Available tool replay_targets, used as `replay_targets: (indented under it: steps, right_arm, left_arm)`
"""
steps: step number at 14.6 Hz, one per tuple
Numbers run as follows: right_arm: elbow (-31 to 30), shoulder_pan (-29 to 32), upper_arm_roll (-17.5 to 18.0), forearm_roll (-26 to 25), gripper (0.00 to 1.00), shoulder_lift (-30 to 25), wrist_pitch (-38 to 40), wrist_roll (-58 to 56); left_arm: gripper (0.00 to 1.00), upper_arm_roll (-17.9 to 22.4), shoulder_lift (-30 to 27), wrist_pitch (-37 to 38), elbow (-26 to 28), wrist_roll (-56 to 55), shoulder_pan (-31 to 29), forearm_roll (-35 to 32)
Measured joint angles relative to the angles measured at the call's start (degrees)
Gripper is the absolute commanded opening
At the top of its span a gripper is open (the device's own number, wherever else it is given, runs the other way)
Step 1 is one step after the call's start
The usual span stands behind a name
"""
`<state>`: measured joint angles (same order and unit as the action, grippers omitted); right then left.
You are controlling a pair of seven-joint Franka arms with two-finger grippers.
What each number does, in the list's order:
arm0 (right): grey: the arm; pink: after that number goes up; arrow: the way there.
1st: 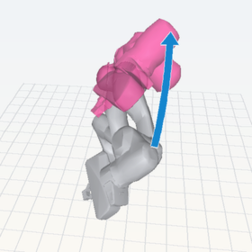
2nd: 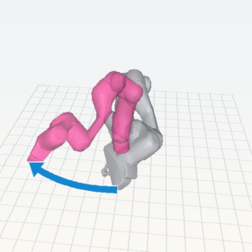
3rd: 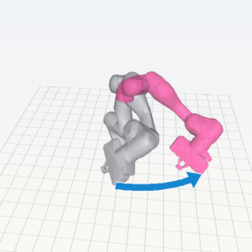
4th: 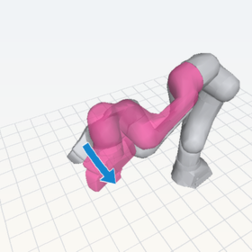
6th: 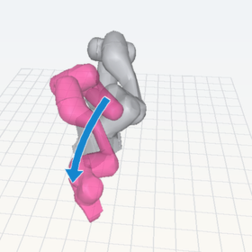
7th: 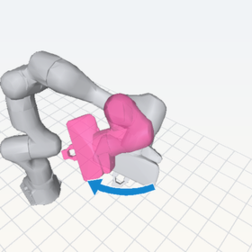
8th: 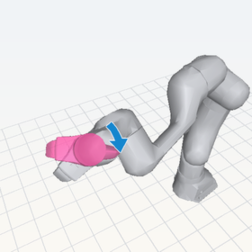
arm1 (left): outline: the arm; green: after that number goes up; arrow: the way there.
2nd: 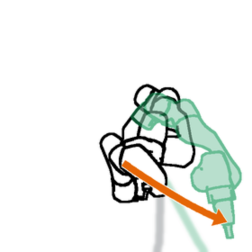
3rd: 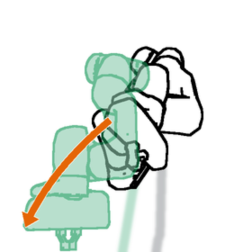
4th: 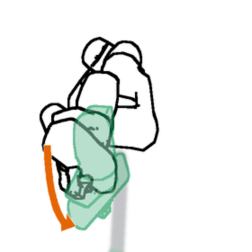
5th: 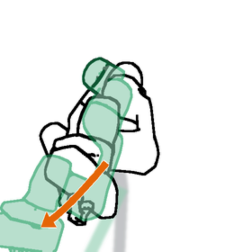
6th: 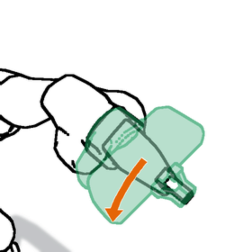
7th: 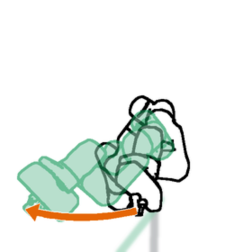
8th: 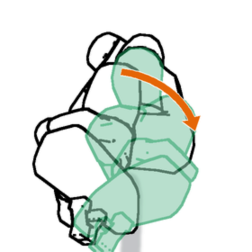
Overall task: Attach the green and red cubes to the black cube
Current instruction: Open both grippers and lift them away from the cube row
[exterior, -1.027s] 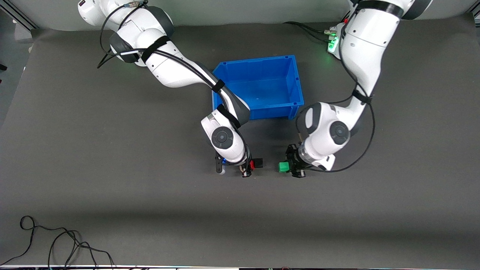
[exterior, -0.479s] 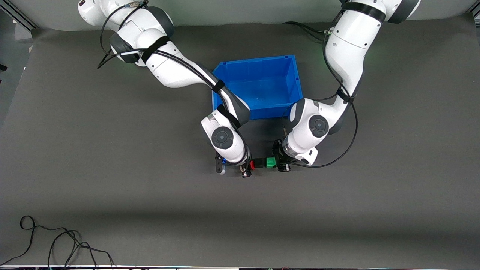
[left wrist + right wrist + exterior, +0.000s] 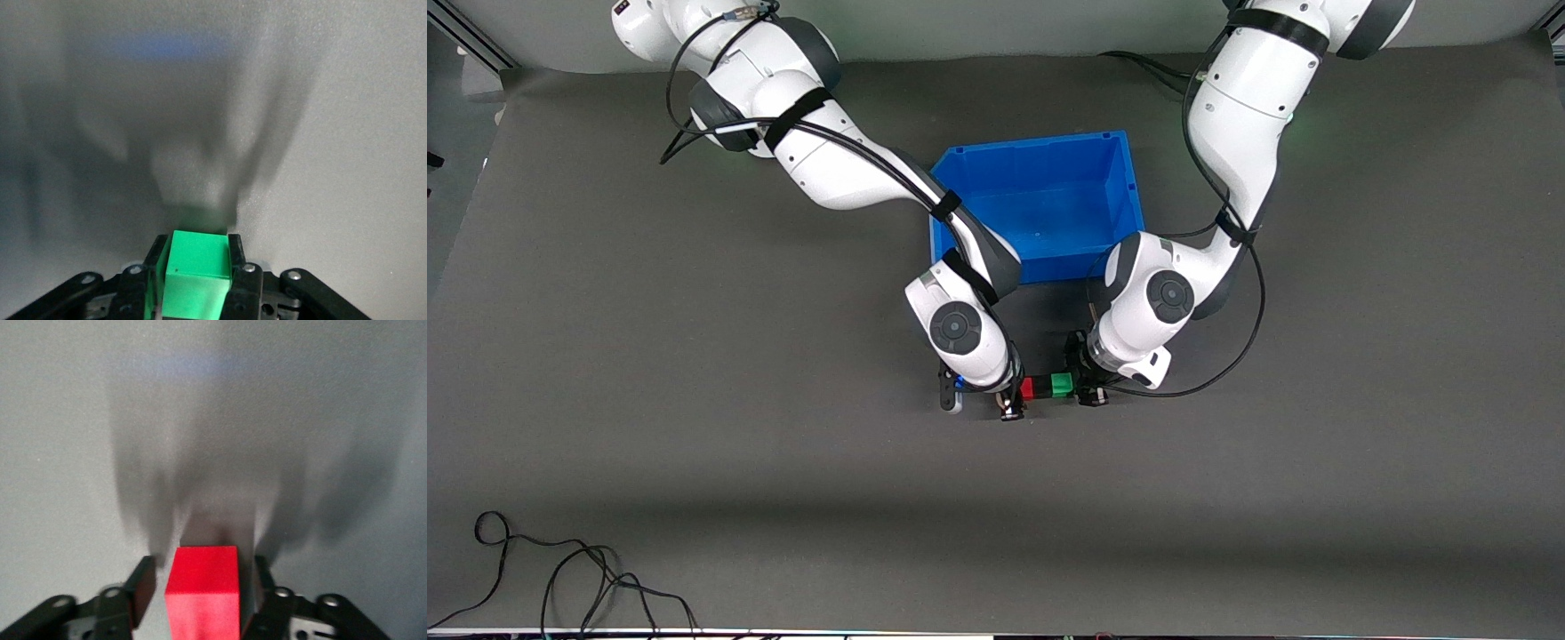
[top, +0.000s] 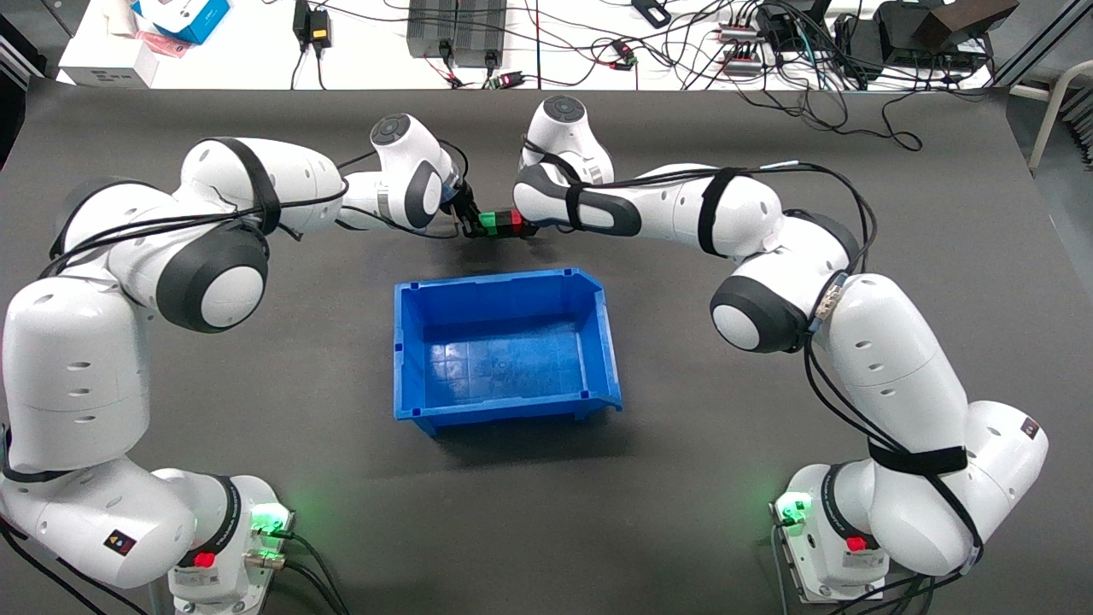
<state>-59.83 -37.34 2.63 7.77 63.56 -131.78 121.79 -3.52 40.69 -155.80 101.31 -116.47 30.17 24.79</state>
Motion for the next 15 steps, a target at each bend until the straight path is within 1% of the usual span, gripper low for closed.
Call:
replay_targets:
  steps: [3,4,6,8,11,13,15]
  right_arm:
    - [0.88,0.02,-0.09,0.00,1.00,-0.14,0.40,0.03]
    - [1.36,0.07,-0.31,-0.01,1.00,-0.50,1.78,-0.04]
    - [2.34,0.41,-1.04,-0.02,1.00,-2.35,5.57,-1.74]
    - [1.78,1.45,-2.10,-0.02,1.00,-5.97,8.63,-5.24]
    - [-3.00,5.33,-2.67,-0.02,1.00,-13.66,14.29,-16.48]
    - [-6.36,8.89,-2.95,-0.03,1.00,-19.07,19.59,-26.13]
    - [-9.88,12.26,-3.15,-0.02,1.00,-24.15,23.04,-37.36]
  left_arm:
    - [1.00,0.20,0.00,-0.07,-0.09,-0.01,0.07,-1.53]
    - [1.00,0.50,0.00,-0.07,-0.24,-0.01,0.06,-2.14]
    - [1.00,2.61,-0.17,0.25,-0.77,0.30,-0.04,-4.60]
    - [1.00,5.40,-1.29,3.64,-1.44,3.61,-0.78,-7.28]
    - [1.00,7.51,-5.35,12.17,-1.64,16.87,-5.41,-7.82]
    - [1.00,7.83,-8.66,19.38,-1.65,28.87,-10.87,-8.01]
    - [1.00,7.93,-12.18,26.79,-1.68,43.10,-17.02,-8.14]
